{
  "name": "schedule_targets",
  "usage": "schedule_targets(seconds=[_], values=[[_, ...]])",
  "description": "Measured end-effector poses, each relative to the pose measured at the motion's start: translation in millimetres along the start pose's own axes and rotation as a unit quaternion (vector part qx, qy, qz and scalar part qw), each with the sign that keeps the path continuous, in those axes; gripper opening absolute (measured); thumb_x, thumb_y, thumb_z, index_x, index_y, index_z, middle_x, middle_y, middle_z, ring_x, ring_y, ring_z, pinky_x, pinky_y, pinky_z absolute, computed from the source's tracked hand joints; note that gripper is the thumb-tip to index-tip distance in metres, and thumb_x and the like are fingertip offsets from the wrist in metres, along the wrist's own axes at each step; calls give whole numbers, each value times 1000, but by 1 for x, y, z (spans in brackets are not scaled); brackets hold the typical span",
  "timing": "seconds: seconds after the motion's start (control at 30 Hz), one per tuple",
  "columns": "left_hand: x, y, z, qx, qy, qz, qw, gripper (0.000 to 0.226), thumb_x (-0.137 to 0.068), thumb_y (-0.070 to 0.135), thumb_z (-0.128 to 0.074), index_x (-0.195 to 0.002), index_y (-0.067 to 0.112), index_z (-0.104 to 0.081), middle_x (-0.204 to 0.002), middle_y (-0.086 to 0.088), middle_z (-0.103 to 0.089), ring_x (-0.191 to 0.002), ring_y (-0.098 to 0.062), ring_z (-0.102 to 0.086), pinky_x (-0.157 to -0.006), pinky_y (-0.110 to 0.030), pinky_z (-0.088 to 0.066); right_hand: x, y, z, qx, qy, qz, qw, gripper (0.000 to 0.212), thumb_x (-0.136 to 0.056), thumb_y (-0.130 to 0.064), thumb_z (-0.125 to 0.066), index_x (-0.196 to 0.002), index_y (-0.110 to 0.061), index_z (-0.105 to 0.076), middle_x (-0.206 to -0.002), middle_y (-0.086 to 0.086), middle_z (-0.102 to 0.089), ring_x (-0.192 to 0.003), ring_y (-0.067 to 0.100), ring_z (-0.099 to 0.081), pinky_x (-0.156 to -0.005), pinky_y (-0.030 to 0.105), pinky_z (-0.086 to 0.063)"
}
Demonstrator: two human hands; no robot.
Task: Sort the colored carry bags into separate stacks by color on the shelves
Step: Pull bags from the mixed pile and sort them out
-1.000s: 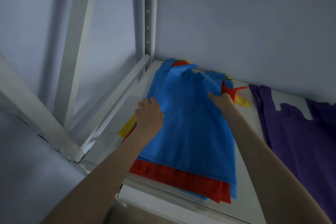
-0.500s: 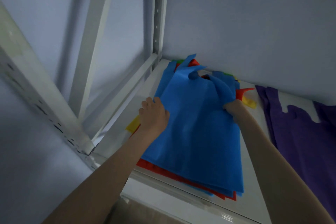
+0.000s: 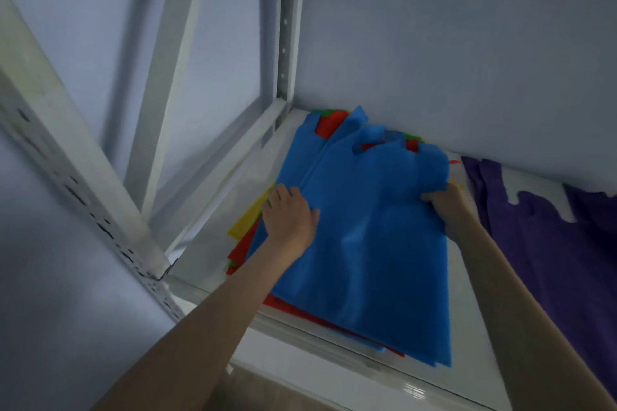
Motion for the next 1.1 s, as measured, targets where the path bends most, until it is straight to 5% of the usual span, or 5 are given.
schedule_targets(seconds=[0.23, 0.47, 0.8, 0.93, 1.1], values=[[-3, -14, 2, -7, 12, 68, 998, 44, -99, 31, -39, -130, 0, -40, -129, -16, -47, -118, -28, -44, -95, -34, -38, -4, -24, -47, 88, -9, 64, 994, 38, -86, -3, -45, -124, -6, -52, -121, 19, -60, -109, 39, -58, -96, 54, -47], [-4, -16, 6, 3, 42, 52, 998, 30, -99, 21, -41, -122, 4, -45, -123, -15, -50, -113, -27, -47, -93, -34, -39, -8, -22, -60, 285, 9, -11, 958, 58, -91, -18, -44, -145, -8, -23, -144, 19, -36, -135, 35, -28, -109, 39, -25], [0, -21, 13, 1, 51, 49, 997, 33, -97, 23, -45, -122, 3, -43, -123, -15, -47, -113, -27, -46, -91, -32, -40, -20, -21, -56, 111, 62, -99, 987, 67, -77, -28, -56, -137, -4, -37, -138, 15, -42, -127, 32, -41, -103, 39, -39], [1, -22, 13, 6, 47, 51, 998, 35, -96, 25, -44, -123, 2, -43, -124, -15, -45, -114, -27, -45, -92, -33, -40, -39, -15, -51, 55, 28, -81, 995, 11, -71, -12, -54, -76, -4, -49, -87, 11, -53, -66, 22, -50, -67, 32, -39], [4, -21, 11, 21, 33, 41, 998, 38, -97, 27, -41, -125, 1, -42, -124, -15, -45, -115, -27, -45, -93, -34, -40, -21, -25, -38, 50, 69, -43, 995, 11, -84, -5, -54, -89, -3, -45, -95, 11, -47, -87, 25, -47, -73, 35, -40]])
Point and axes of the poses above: each hand's wrist, its own x-axis away from the middle knuckle, its own z-axis out of the back of the hand, y = z × x, the point moved 5 cm from there along -x, towards the middle knuckle
